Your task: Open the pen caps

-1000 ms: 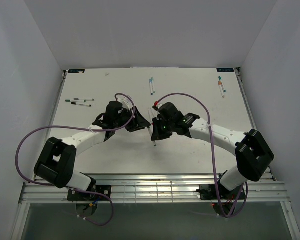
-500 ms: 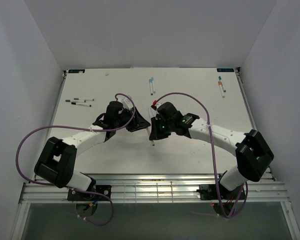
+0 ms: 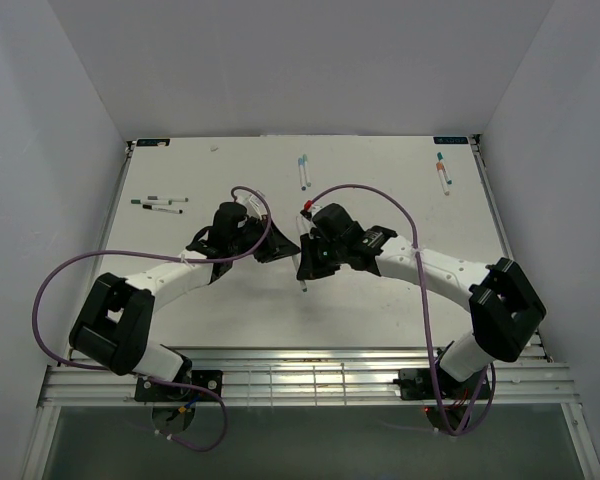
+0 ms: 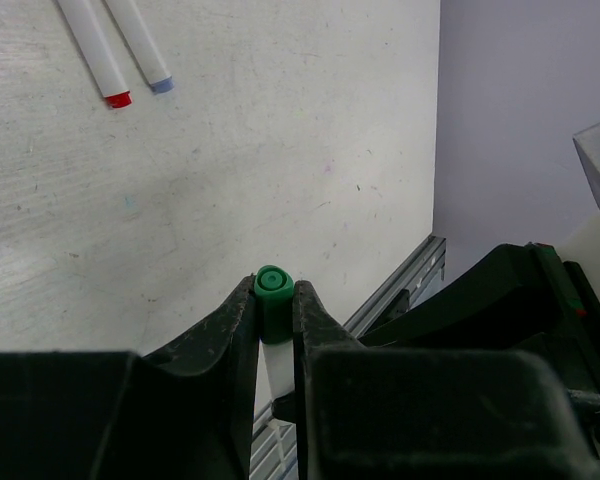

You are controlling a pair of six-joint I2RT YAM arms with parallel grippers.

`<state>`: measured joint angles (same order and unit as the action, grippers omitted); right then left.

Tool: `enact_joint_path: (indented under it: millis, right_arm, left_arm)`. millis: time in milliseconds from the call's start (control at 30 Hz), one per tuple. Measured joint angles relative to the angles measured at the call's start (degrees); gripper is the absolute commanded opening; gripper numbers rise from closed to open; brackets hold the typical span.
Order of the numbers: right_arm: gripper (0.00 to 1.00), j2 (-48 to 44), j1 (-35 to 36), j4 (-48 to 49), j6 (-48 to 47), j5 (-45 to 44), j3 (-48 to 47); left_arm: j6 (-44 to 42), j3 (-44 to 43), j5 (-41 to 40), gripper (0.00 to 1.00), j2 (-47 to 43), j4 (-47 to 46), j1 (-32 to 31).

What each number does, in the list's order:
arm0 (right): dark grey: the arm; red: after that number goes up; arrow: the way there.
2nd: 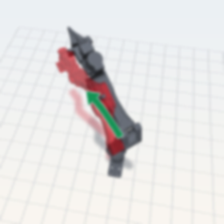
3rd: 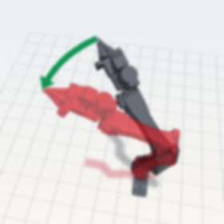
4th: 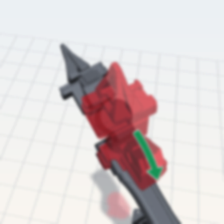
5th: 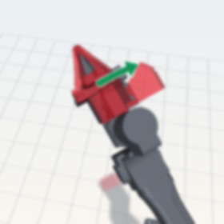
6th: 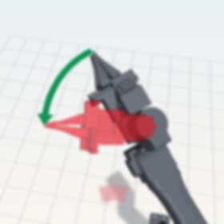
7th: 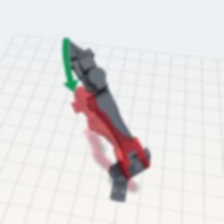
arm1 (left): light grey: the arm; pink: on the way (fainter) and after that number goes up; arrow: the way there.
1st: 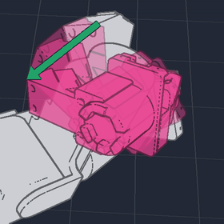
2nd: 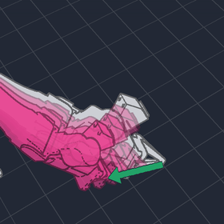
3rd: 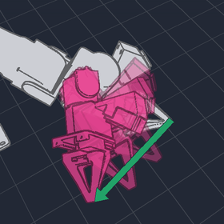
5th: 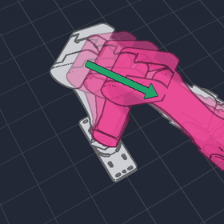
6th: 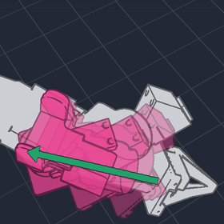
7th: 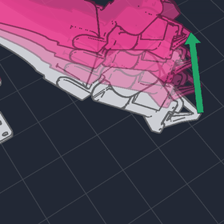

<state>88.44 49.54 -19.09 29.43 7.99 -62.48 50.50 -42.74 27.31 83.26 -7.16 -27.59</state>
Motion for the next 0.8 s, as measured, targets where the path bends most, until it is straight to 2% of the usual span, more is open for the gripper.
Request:
enact_joint_path:
  millis: [100,233,400,433,467,500,800]
  right_arm:
    - [0.23,0.5,0.0,0.0,-0.1,0.0,-0.3]
    - [0.34,2.2,0.1,0.0,-0.3,0.1,-1.5]
    - [0.27,3.6,0.1,1.2,-0.7,-0.1,-2.1]
    - [0.24,4.0,0.1,1.2,-0.7,-0.1,-2.4]
    - [0.12,4.4,0.1,1.2,-0.9,-0.1,-2.8]
    - [0.08,4.9,0.1,1.1,-1.1,-0.3,-3.2]
    - [0.08,6.1,0.7,1.6,-0.7,-1.3,-3.6]
  left_arm:
    - [0.0,0.0,0.1,0.00,0.2,0.0,0.0]
    - [0.0,0.0,-0.1,0.00,0.3,0.2,0.1]
    - [0.0,0.0,-0.1,0.00,0.3,0.7,0.0]
    - [0.0,0.0,-0.1,0.00,0.3,0.7,0.0]
    - [0.0,0.0,-0.1,0.00,0.3,0.7,0.0]
    - [0.0,0.0,-0.2,0.00,0.3,0.7,0.0]
    - [-0.4,-1.4,-2.0,0.00,0.6,4.3,1.0]
